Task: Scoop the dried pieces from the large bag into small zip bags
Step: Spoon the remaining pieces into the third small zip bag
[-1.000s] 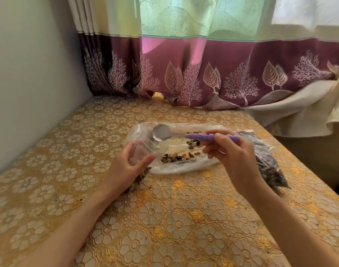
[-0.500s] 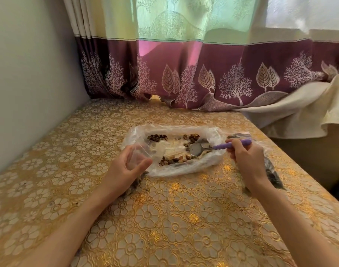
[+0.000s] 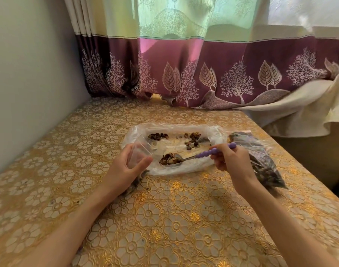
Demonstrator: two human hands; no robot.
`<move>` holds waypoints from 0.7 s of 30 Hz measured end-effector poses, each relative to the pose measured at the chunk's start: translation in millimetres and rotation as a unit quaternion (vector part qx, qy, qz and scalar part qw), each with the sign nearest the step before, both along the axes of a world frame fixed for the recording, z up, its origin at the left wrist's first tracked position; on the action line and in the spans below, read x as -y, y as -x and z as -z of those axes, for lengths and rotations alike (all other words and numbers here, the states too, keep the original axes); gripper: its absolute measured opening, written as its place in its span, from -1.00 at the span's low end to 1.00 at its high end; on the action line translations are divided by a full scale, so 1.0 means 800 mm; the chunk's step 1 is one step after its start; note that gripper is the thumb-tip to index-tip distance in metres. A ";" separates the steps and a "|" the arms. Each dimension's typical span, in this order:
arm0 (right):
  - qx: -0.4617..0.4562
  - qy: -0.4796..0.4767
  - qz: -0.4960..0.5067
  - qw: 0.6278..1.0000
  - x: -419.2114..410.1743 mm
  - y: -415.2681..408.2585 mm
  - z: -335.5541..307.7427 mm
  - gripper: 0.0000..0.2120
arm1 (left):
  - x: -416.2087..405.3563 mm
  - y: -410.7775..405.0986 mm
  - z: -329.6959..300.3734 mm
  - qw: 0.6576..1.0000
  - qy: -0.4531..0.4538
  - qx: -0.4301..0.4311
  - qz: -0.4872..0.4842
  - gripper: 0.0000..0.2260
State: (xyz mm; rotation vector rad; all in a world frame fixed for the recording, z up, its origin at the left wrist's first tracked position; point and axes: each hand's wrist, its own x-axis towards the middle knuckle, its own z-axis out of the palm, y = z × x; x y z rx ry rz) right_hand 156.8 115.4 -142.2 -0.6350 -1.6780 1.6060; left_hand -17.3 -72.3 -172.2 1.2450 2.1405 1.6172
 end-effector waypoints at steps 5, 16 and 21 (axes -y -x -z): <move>-0.002 0.061 0.023 0.998 -0.003 0.001 0.001 -0.68 | -0.001 -0.001 -0.002 1.000 -0.017 0.006 -0.005 -0.38; -0.086 0.122 0.017 0.989 -0.010 0.003 -0.021 -0.74 | -0.001 -0.004 -0.003 1.000 -0.027 0.005 0.005 -0.34; -0.115 0.090 -0.019 0.989 -0.002 0.015 -0.055 -0.78 | 0.000 -0.006 -0.007 0.999 -0.031 0.020 0.000 -0.22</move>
